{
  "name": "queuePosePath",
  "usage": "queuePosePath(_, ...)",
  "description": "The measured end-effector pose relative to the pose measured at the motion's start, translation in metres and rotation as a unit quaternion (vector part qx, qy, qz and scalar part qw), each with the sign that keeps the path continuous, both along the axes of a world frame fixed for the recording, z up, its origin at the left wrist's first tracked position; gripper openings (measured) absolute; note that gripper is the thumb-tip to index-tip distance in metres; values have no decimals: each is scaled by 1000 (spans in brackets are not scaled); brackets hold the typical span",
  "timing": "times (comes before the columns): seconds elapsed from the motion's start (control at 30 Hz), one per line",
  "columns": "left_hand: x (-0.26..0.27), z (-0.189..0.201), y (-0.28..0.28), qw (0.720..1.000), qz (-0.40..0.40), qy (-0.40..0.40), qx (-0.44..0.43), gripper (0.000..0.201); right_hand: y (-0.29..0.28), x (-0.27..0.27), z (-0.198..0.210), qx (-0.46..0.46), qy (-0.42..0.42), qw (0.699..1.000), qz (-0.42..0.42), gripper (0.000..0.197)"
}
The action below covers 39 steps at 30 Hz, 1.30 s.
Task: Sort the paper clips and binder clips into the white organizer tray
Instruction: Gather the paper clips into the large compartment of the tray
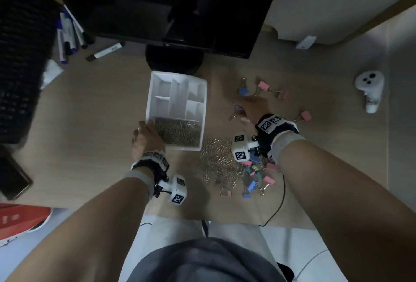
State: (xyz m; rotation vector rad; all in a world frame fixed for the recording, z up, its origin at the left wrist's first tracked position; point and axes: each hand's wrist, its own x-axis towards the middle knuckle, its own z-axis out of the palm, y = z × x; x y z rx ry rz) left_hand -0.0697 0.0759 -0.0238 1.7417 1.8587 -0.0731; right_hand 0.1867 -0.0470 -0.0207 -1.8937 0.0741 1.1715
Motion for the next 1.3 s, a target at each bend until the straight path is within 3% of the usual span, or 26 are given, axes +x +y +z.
queuePosePath(0.07,-2,2,2,1000,0,-5,-15,49,9,-2,3,-9,-20,1000,16,17)
queuePosePath(0.2,-7,1,8,999,14,-35,-38,46,18,-6,6,18,50,998,-44,17)
queuePosePath(0.37,-8,0,10,998,9,-49,-50,46,27,-7,-3,4,8,999,-51,21)
queuePosePath(0.43,-8,-1,9,998,7,-53,-41,46,31,-1,-2,-28,-38,999,-12,20)
queuePosePath(0.5,-9,-3,8,998,12,-55,-38,45,26,7,0,-138,-144,976,88,29)
queuePosePath(0.57,-8,-3,7,998,19,-57,-36,45,16,15,-1,-215,-238,941,108,33)
queuePosePath(0.67,-6,-3,6,998,29,-56,-31,45,1,13,-11,-244,-285,918,129,41)
queuePosePath(0.83,-7,-9,7,998,20,-53,-19,46,-20,-17,-23,-255,-278,910,172,57)
queuePosePath(1.03,-6,-10,6,999,21,-45,-8,48,-18,-29,-17,-224,-277,907,226,41)
queuePosePath(1.17,-7,-12,7,998,22,-51,-6,50,-30,-27,-16,-217,-322,897,211,46)
queuePosePath(1.3,-8,-13,5,999,21,-50,-3,49,-40,-39,-27,-185,-256,915,252,52)
